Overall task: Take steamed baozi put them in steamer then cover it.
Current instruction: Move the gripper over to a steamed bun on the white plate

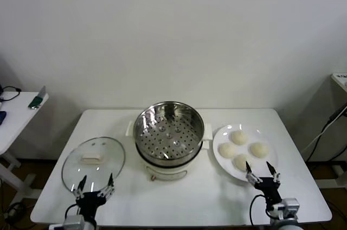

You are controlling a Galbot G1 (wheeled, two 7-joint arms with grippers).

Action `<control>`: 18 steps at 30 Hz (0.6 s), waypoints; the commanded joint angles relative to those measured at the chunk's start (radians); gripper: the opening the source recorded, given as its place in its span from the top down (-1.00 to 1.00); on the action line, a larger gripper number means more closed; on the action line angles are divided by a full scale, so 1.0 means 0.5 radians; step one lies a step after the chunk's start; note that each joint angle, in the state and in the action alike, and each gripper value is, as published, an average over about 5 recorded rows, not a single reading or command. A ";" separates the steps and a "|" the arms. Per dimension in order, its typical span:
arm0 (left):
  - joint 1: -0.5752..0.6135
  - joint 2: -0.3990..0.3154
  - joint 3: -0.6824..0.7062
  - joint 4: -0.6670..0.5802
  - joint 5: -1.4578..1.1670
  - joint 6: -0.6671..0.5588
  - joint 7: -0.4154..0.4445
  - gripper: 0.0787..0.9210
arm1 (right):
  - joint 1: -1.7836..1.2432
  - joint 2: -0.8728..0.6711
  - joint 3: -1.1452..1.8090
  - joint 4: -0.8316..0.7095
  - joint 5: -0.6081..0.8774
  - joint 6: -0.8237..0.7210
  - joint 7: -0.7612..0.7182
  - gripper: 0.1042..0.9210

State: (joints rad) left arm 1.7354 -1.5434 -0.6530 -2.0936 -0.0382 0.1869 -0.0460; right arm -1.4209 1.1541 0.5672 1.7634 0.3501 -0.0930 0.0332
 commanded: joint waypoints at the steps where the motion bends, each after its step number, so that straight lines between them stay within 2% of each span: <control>1: 0.001 0.014 0.006 -0.013 0.000 0.002 0.001 -0.77 | 0.519 -0.322 -0.064 -0.081 -0.101 -0.371 -0.083 -0.76; 7: 0.003 0.028 0.030 -0.014 -0.004 -0.005 0.001 -0.77 | 1.124 -0.787 -0.486 -0.270 -0.368 -0.641 -0.511 -0.76; 10: -0.001 0.037 0.041 -0.003 -0.003 -0.010 0.001 -0.77 | 1.483 -1.063 -0.872 -0.390 -0.461 -0.664 -0.933 -0.76; 14: -0.004 0.044 0.049 0.005 -0.002 -0.016 0.003 -0.77 | 2.026 -1.294 -1.479 -0.597 -0.721 -0.414 -1.614 -0.76; 18: -0.001 0.045 0.051 0.006 0.000 -0.018 0.004 -0.77 | 2.572 -1.351 -2.099 -0.839 -0.932 -0.080 -2.139 -0.76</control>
State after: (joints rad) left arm 1.7335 -1.5223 -0.6295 -2.0930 -0.0396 0.1789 -0.0448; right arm -0.6681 0.6937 0.0345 1.5302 0.0806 -0.2454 -0.5294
